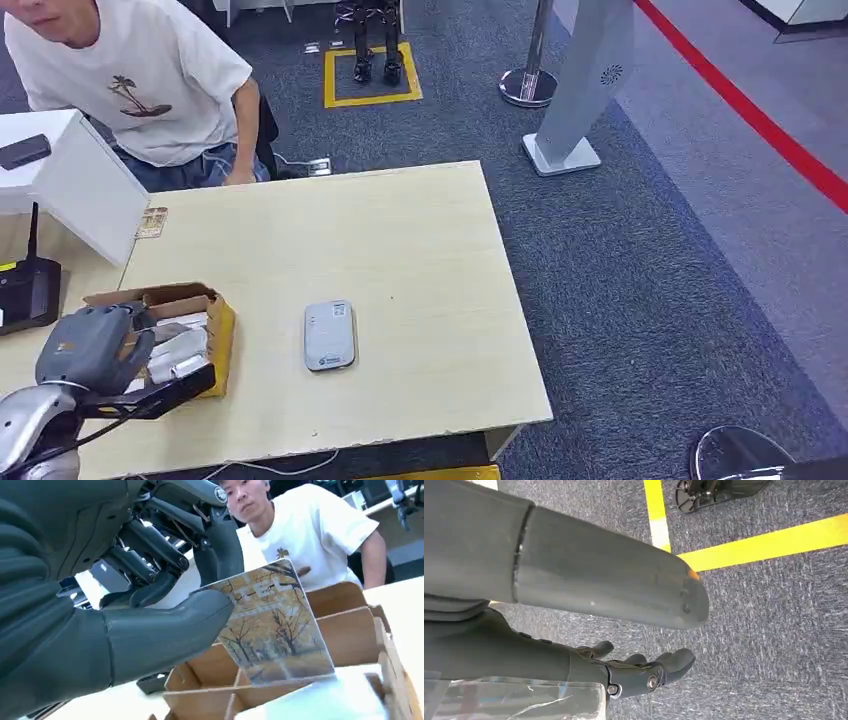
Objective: Pass the card to the sensor for recognition and then transmit it.
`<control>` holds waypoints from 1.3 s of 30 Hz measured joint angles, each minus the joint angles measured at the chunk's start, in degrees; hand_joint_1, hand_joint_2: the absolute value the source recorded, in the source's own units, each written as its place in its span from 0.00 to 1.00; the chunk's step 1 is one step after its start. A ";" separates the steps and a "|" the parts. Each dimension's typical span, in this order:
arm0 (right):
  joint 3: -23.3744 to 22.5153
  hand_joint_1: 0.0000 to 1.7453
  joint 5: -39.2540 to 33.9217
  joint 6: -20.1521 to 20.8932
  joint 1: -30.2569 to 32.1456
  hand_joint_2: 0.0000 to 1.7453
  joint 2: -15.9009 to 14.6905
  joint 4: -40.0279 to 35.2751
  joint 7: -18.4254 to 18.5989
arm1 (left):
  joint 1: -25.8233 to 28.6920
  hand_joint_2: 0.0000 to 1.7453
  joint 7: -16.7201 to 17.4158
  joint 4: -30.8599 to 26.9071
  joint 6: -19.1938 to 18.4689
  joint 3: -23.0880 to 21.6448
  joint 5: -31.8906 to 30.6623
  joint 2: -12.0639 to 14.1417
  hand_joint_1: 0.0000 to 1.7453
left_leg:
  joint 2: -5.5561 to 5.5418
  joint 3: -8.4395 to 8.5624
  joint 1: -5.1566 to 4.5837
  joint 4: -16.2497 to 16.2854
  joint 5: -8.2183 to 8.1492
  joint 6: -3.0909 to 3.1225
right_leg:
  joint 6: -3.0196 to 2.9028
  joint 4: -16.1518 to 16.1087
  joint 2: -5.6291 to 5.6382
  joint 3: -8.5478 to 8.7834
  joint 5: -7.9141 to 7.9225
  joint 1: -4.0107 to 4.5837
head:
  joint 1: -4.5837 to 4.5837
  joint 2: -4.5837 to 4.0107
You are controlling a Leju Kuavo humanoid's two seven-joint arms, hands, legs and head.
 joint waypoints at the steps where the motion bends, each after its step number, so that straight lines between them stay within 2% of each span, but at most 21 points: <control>1: 0.00 0.00 0.00 0.00 -0.01 1.00 0.00 0.00 0.00 | -0.17 1.00 0.00 0.09 0.00 0.00 -0.02 -0.11 1.00 | 0.00 0.00 0.00 0.00 0.00 0.00 | 0.00 0.00 0.00 -0.01 0.00 0.00 | 0.00 -0.02; 9: 0.02 0.00 0.66 0.44 -0.05 1.00 0.00 0.00 -0.11 | -4.53 1.00 -0.72 2.71 -0.07 0.00 -0.55 -1.73 1.00 | -0.02 -0.01 0.00 0.01 0.00 0.00 | 0.00 -0.01 -0.01 -0.02 0.00 0.00 | 0.00 0.00; 18: 0.26 0.00 1.97 0.85 -0.08 1.00 0.00 0.02 0.35 | -15.42 1.00 -0.96 11.41 -0.87 -0.02 -1.20 -5.07 1.00 | -0.01 -0.01 0.00 0.04 0.05 0.05 | 0.02 0.00 -0.01 -0.01 0.06 0.00 | 0.00 0.00; 25: 0.57 0.00 2.10 0.83 -0.09 1.00 -0.02 0.04 0.66 | -24.52 1.00 -3.52 16.24 -2.62 0.00 2.27 -6.36 1.00 | -0.01 -0.05 0.00 0.07 0.05 0.05 | 0.02 0.01 -0.01 -0.05 0.06 0.00 | 0.02 -0.02; 28: 0.77 0.00 2.12 0.83 -0.09 1.00 -0.02 0.09 0.66 | -28.29 1.00 -3.13 17.33 -3.04 -0.02 2.91 -7.02 1.00 | 0.02 -0.04 -0.01 0.06 0.04 0.05 | 0.02 0.01 0.03 -0.03 0.07 0.00 | 0.00 -0.02; 34: 1.40 0.00 2.97 0.87 -0.08 1.00 -0.02 0.15 0.24 | -30.62 1.00 -1.75 19.50 -2.36 0.00 1.85 -8.24 1.00 | 0.02 -0.04 -0.01 0.06 0.05 0.05 | 0.02 0.01 0.05 -0.05 0.06 0.00 | 0.00 0.00; 39: 2.30 0.00 4.61 0.94 -0.47 1.00 -0.02 0.33 1.01 | -33.36 1.00 1.31 25.03 0.15 1.84 -5.58 -10.23 1.00 | 0.03 -0.04 -0.01 0.06 0.05 0.05 | 0.02 0.02 0.05 -0.04 0.07 0.00 | 0.02 -0.02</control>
